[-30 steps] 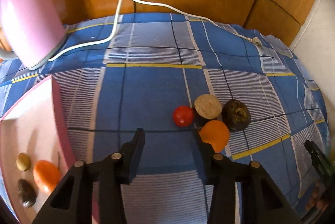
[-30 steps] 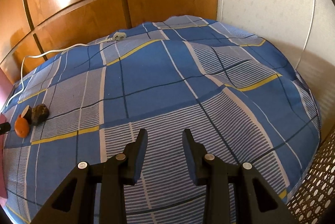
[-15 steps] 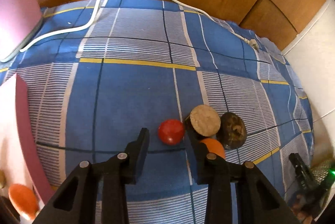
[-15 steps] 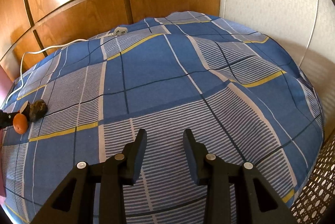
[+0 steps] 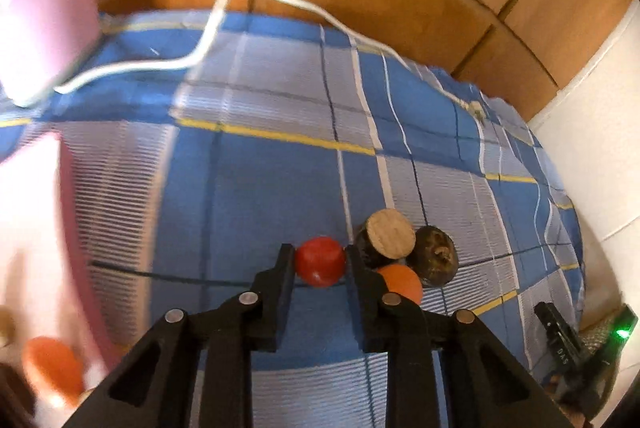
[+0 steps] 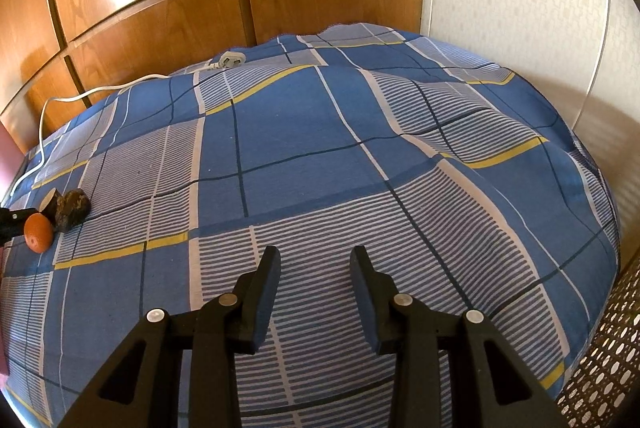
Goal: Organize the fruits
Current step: 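Grasp the red tomato with the left gripper and lift it, then lower the tomato into the tray and open the left gripper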
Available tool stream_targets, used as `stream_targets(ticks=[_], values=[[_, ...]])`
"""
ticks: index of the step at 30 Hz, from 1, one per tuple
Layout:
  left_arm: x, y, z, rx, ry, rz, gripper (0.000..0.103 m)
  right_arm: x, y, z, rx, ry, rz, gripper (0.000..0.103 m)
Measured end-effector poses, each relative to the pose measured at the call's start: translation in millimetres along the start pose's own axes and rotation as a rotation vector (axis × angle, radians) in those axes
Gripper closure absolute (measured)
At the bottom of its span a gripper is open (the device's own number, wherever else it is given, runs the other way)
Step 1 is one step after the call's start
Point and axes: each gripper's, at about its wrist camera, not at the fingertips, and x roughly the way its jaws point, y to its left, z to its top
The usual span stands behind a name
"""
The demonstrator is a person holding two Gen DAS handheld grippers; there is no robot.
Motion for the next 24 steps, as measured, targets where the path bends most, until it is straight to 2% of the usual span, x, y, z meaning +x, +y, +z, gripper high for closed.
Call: stream_targets(ticks=[5, 10, 12, 16, 18, 24], values=[[-54, 17, -2, -0.026, -0.126, 0.094, 0.078, 0, 0, -1, -0.005, -0.005, -0.005, 0.067], [-117, 65, -12, -0.128, -0.263, 0.201, 0.078, -1, 0, -2, -0.007, -0.013, -0.008, 0.067], [-134, 88, -17, -0.179, -0.295, 0.243, 0.078, -1, 0, -2, -0.007, -0.015, -0.011, 0.067], [-148, 135, -27, -0.298, -0.300, 0.306, 0.078, -2, 1, -3, -0.008, -0.017, -0.017, 0.067], [-146, 150, -35, -0.322, -0.293, 0.338, 0.078, -2, 2, -3, -0.011, -0.018, -0.020, 0.067], [-131, 163, -52, -0.350, -0.270, 0.355, 0.078, -2, 2, -2, -0.010, -0.010, -0.019, 0.066]])
